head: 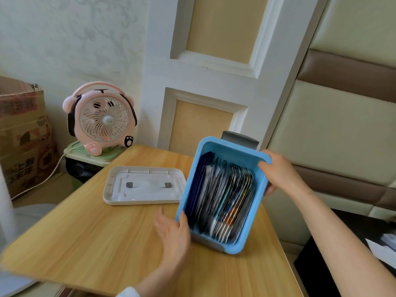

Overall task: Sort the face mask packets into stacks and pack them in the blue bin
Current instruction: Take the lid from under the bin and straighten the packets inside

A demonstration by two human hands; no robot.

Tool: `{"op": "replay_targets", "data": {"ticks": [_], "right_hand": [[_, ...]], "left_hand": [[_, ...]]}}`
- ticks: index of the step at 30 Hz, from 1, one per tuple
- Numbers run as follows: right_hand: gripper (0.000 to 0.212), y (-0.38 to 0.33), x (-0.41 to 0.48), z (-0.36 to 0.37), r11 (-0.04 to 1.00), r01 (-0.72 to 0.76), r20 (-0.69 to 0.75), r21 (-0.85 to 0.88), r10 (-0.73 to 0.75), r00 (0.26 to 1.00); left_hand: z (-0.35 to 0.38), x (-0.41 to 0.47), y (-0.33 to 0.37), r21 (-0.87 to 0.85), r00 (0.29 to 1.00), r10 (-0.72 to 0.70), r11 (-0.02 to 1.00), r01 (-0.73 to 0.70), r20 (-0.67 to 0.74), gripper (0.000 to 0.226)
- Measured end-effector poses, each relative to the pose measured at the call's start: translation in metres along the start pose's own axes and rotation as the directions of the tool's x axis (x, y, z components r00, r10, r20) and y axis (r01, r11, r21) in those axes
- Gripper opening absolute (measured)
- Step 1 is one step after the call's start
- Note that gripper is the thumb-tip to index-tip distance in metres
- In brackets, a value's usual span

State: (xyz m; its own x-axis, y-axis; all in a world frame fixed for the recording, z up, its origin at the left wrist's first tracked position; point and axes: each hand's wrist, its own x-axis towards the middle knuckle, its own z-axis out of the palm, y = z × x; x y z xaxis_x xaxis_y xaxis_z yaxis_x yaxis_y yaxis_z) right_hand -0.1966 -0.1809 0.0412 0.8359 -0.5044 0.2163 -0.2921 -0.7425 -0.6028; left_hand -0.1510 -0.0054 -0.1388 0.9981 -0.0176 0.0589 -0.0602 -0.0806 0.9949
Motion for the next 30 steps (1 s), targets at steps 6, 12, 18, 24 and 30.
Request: {"op": "replay_targets", "data": {"ticks": [6,12,18,24,30], "right_hand": [[0.023,-0.01,0.015,-0.005,0.986,-0.164,0.099,0.016,0.162,0.982],[0.024,0.007,0.006,-0.038,0.951,-0.3,0.295,-0.073,0.308,0.905],[0.05,0.074,-0.034,-0.024,0.935,-0.262,0.685,-0.241,0.355,0.636],[0.074,0.09,-0.045,-0.021,0.912,-0.281,0.523,-0.298,0.402,0.751],[0.047,0.068,-0.028,0.01,0.983,0.15,-0.041,-0.102,-0.154,0.987]], "left_hand": [[-0.009,-0.016,0.02,-0.268,0.965,-0.192,0.934,0.235,0.176,0.056],[-0.025,0.014,0.047,-0.404,0.99,-0.089,0.906,0.125,0.107,0.047],[-0.038,0.065,0.084,0.1,0.958,0.045,0.992,-0.076,0.282,0.038],[-0.021,0.067,0.097,0.6,0.887,0.269,0.659,-0.454,0.375,0.042],[0.004,0.044,0.096,0.47,0.517,0.331,0.216,-0.856,0.79,0.073]]}}
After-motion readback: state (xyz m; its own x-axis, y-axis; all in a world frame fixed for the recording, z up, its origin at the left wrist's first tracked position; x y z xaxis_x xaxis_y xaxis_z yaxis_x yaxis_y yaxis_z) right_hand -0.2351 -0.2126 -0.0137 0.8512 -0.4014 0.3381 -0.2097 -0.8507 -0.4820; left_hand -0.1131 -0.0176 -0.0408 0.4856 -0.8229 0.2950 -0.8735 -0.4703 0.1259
